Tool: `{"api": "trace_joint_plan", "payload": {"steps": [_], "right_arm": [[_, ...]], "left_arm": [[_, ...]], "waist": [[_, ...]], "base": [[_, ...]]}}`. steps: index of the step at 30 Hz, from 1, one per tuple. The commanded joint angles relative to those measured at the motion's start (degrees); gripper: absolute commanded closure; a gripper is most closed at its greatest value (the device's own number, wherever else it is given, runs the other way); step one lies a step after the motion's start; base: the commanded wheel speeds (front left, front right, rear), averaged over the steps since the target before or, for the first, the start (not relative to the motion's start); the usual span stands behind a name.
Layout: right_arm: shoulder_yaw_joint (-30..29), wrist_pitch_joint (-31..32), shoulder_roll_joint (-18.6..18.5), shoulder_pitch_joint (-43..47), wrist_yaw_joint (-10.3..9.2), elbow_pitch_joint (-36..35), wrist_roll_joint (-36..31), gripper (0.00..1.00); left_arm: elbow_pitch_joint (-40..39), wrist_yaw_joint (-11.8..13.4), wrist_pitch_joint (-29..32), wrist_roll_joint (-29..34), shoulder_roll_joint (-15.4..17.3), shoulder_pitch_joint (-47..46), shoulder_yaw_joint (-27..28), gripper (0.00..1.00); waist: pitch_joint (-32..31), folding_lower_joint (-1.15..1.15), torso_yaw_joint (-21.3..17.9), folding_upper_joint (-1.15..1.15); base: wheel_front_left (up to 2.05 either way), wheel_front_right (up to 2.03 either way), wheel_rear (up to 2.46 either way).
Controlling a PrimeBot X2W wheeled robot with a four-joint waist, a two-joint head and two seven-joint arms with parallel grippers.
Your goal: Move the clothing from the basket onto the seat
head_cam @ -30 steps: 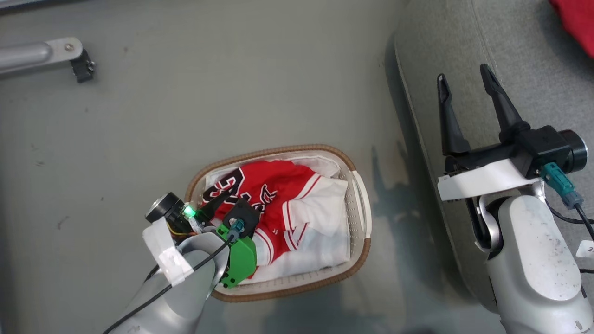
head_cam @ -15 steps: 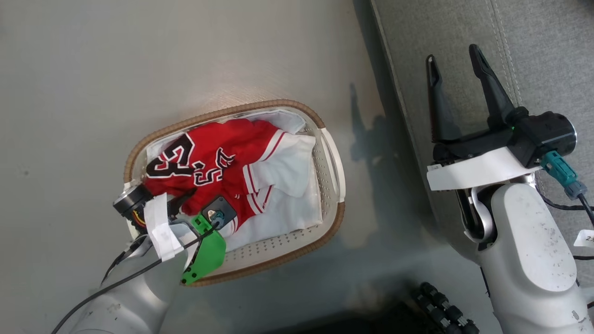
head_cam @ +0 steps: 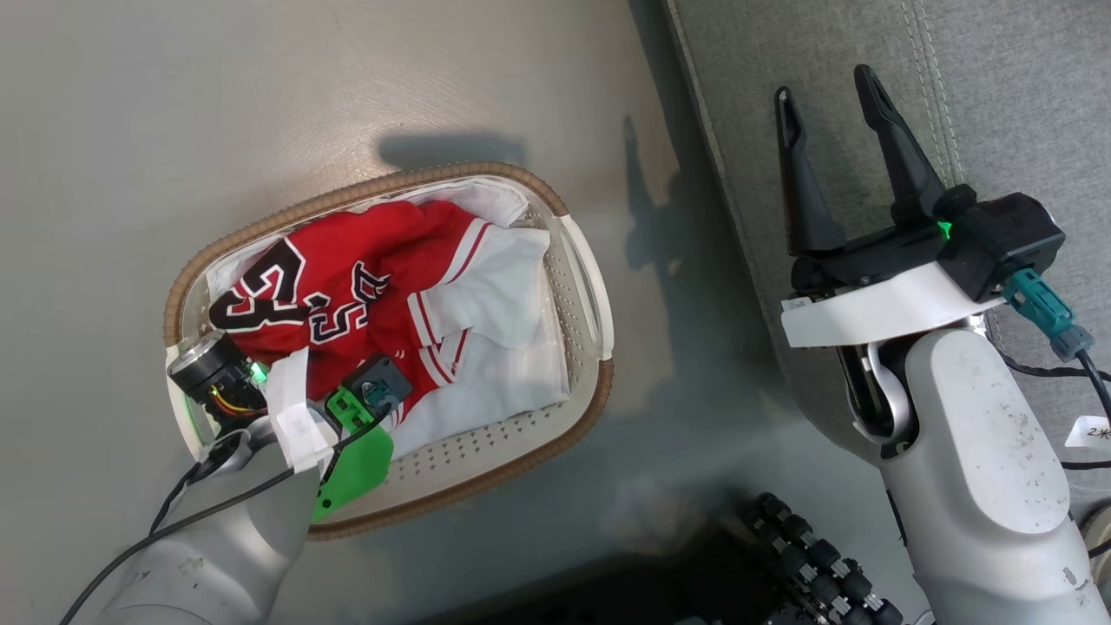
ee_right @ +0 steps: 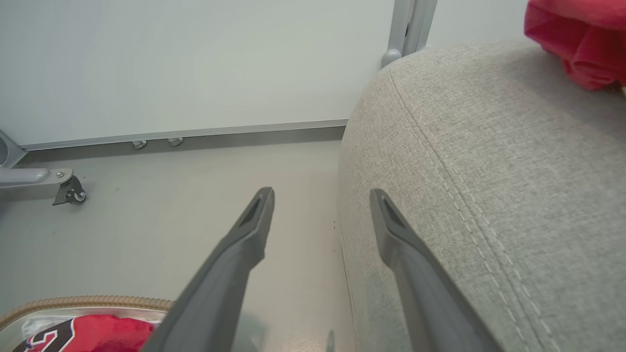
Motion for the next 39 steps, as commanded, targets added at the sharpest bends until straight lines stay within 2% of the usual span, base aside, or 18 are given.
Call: {"api": "trace_joint_plan", "payload": {"steps": [1, 2, 3, 4, 5, 14, 26, 33, 39], "right_arm": [[0.1, -0.1, -0.1, -0.6, -0.08, -0.1, 0.4, 0.0], [0.2, -0.1, -0.1, -0.6, -0.08, 0.0, 0.6, 0.0], [0.2, -0.1, -0.1, -0.6, -0.08, 0.0, 0.7, 0.0], [0.2, -0.1, -0.1, -0.6, -0.08, 0.0, 0.8, 0.0], [0.3, -0.1, -0.1, -0.6, -0.08, 0.1, 1.0, 0.0], [-0.2, -0.1, -0.1, 0.5, -0.08, 1.2, 1.1, 0.0], [-1.2, -0.1, -0.2, 3.1, -0.08, 3.2, -1.5, 0.0], [-2.0, -0.1, -0.2, 6.1, -0.08, 4.7, -3.8, 0.0], [-2.1, -0.1, -0.2, 9.4, -0.08, 6.4, -5.4, 0.0]], "left_arm": [[0.4, 0.7, 0.9, -0.1, 0.6, -1.1, -0.2, 0.53], [0.5, 0.8, 1.6, 0.1, 0.7, -1.1, -0.3, 0.57], [0.5, 0.9, 2.3, 0.0, 0.8, -1.1, -0.5, 0.75], [0.6, 0.9, 2.6, -0.2, 0.9, -1.1, -0.5, 0.84], [0.6, 0.8, 2.8, -0.5, 0.9, -1.1, -0.5, 1.0], [0.1, 0.1, -1.7, -1.2, 0.0, -0.2, -1.8, 1.0], [-3.5, -0.7, -10.5, -5.0, -2.6, 2.0, -1.2, 1.0], [-10.8, -1.0, -12.3, -7.7, -1.9, 3.3, -0.4, 1.0], [-21.8, -1.8, -12.3, -8.6, 0.9, 5.3, -1.2, 1.0]], "waist": [[0.1, -0.01, -0.3, 0.0], [0.1, -0.01, -0.4, 0.0], [0.1, -0.01, -0.6, 0.0], [0.1, -0.01, -0.7, 0.0], [0.1, -0.01, -0.8, 0.0], [-2.1, -0.01, -0.6, 0.0], [-11.6, -0.01, 3.5, 0.0], [-19.3, -0.01, 6.5, 0.0], [-26.4, -0.01, 8.5, 0.0]], "base": [[0.0, 0.0, 0.0], [0.0, 0.0, 0.0], [0.0, 0.0, 0.0], [0.0, 0.0, 0.0], [0.0, 0.0, 0.0], [0.0, 0.0, 0.0], [0.0, 0.0, 0.0], [0.0, 0.0, 0.0], [0.0, 0.0, 0.0]]}}
